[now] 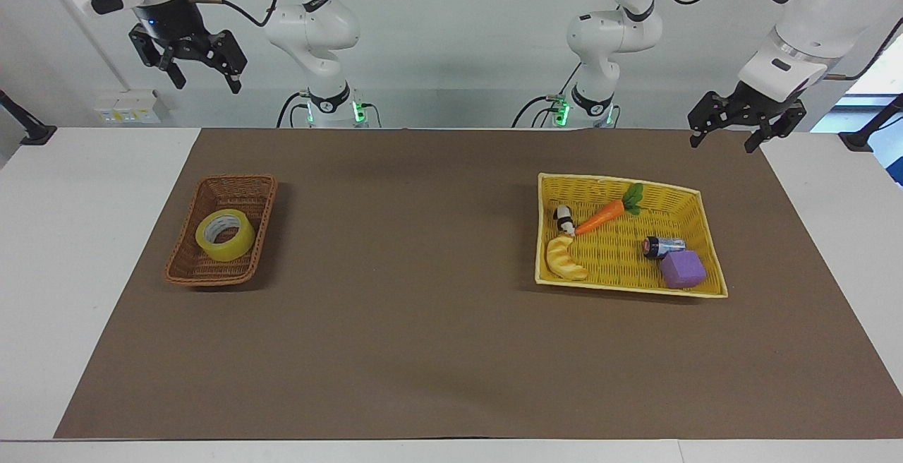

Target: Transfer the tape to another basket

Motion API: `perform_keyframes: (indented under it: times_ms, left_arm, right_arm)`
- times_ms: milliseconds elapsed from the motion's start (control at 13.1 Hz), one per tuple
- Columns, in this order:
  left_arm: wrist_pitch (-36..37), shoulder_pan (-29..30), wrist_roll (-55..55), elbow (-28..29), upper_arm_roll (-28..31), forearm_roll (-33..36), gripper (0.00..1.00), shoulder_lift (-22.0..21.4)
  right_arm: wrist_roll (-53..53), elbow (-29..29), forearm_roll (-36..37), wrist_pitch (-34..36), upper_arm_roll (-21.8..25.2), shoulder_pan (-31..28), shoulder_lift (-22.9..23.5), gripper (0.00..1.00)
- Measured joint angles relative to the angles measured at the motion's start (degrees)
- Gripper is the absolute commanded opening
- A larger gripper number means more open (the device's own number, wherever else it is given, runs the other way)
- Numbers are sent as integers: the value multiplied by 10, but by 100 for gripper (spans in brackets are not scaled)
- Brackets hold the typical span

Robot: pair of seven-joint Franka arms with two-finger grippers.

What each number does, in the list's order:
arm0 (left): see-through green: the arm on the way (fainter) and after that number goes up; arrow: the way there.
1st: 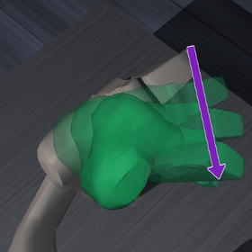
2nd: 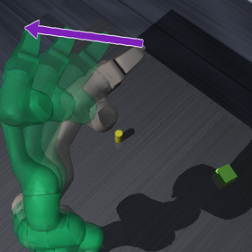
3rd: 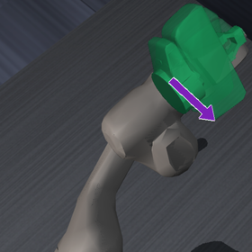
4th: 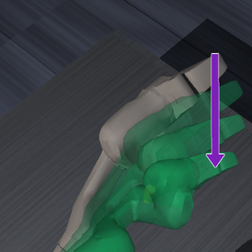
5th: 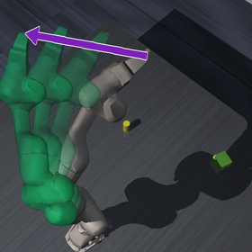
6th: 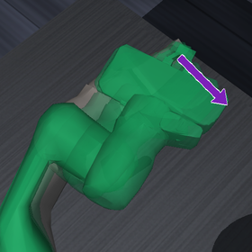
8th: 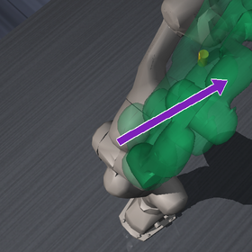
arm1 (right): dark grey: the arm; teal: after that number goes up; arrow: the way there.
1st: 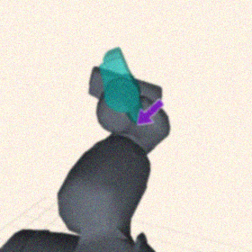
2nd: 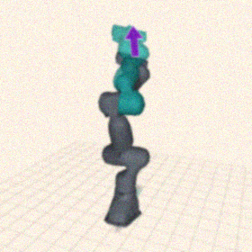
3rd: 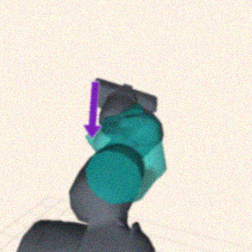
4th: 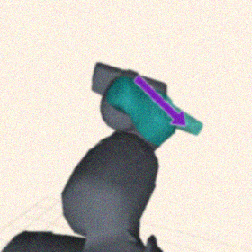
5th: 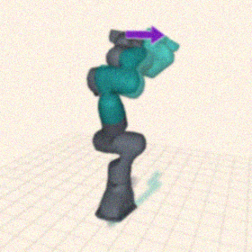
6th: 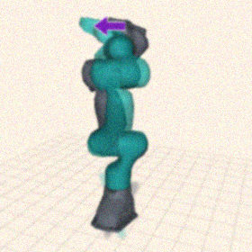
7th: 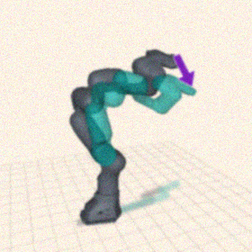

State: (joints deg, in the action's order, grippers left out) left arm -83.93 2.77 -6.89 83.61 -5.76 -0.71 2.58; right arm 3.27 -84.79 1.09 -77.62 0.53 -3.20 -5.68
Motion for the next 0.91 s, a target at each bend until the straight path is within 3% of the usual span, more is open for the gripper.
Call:
perform_keyframes:
  times_ms: [915]
  left_arm:
    - [1, 0, 0, 0, 0, 0, 100, 0]
  right_arm:
    - [16, 9, 0, 0, 0, 0, 9, 100]
